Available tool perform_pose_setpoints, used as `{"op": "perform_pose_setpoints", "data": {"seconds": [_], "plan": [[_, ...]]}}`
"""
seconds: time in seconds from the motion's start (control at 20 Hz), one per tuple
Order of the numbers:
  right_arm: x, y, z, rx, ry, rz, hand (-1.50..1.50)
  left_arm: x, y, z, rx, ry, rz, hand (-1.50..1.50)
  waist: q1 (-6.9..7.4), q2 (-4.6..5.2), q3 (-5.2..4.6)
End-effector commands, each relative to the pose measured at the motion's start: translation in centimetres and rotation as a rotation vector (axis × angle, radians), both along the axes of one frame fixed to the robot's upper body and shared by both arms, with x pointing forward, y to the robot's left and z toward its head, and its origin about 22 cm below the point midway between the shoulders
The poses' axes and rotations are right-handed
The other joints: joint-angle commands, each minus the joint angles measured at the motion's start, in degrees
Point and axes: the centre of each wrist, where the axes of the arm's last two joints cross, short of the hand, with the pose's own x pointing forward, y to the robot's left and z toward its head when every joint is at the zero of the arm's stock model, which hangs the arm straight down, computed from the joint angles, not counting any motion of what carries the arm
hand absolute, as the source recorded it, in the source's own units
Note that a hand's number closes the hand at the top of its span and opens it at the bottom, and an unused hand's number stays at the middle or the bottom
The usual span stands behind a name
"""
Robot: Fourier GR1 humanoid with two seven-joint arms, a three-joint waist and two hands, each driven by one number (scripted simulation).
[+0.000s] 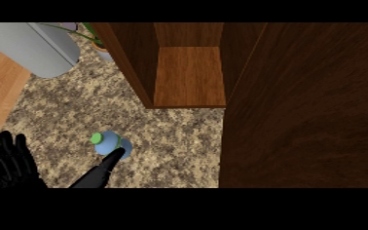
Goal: Pick up the bottled water, place it into the cabinet and close the cabinet
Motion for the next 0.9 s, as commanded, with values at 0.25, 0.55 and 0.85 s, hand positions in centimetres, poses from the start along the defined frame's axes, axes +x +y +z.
{"op": "perform_pose_setpoints", "data": {"seconds": [0.25, 0.55, 0.85], "plan": [[-4.7, -0.7, 3.6, -0.025, -0.055, 0.005, -1.50, 0.1, 0.8, -2.5, -0.092, 0.080, 0.053, -1.50, -0.28, -0.05, -0.14], [-5.7, -0.1, 3.1, -0.026, -0.049, -0.010, -1.50, 0.2, 1.1, -6.0, -0.175, 0.167, 0.023, -1.50, -0.44, -0.29, -0.29], [-5.8, -0.7, 1.6, -0.036, -0.029, -0.008, -1.50, 1.0, 3.5, -9.7, -0.254, 0.159, 0.039, -1.50, 0.02, -0.30, -0.36]]}}
